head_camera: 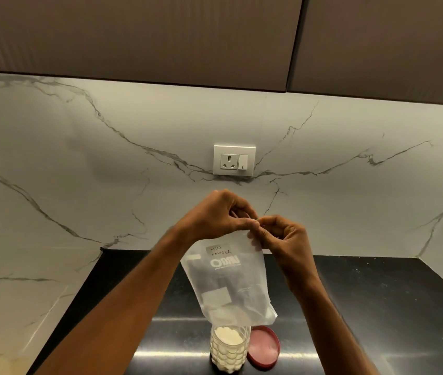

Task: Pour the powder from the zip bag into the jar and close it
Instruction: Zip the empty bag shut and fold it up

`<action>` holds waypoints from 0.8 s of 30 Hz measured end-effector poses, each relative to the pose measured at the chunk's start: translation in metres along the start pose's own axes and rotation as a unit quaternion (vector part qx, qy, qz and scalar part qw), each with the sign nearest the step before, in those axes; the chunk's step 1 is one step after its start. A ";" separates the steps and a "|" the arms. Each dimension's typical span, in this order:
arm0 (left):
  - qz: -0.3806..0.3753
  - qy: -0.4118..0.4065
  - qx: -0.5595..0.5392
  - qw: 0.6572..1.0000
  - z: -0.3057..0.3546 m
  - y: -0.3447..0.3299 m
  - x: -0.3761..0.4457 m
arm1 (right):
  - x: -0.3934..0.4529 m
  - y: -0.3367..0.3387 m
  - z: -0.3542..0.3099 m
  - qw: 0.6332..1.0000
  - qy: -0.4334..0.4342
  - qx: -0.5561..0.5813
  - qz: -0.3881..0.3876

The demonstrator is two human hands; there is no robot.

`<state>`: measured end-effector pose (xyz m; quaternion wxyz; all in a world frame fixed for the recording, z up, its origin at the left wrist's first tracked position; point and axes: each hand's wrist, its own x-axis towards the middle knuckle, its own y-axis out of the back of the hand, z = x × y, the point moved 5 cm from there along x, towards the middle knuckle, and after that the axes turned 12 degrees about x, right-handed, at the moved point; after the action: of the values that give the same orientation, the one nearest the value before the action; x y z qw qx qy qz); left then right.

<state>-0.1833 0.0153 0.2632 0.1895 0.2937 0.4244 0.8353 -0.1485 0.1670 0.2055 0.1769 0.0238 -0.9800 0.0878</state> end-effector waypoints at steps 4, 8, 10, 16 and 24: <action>0.009 0.008 -0.006 1.000 0.002 -0.002 0.002 | -0.004 -0.002 -0.001 1.000 -0.004 0.000 0.000; -0.003 0.011 -0.015 1.000 -0.001 -0.005 -0.001 | -0.005 0.001 -0.004 1.000 0.002 0.007 0.019; 0.004 0.006 -0.004 1.000 0.001 -0.005 -0.003 | -0.004 0.002 -0.006 1.000 0.004 0.002 0.020; 0.036 0.010 -0.018 0.999 0.000 -0.003 -0.007 | -0.002 0.002 -0.016 0.997 0.045 -0.045 0.047; 0.029 0.062 -0.036 0.997 -0.028 0.000 -0.030 | -0.003 0.026 -0.030 0.987 0.083 -0.011 0.135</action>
<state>-0.1789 -0.0185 0.2405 0.1486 0.2471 0.3964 0.8716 -0.1378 0.1979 0.2281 0.2448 -0.1183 -0.9569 0.1023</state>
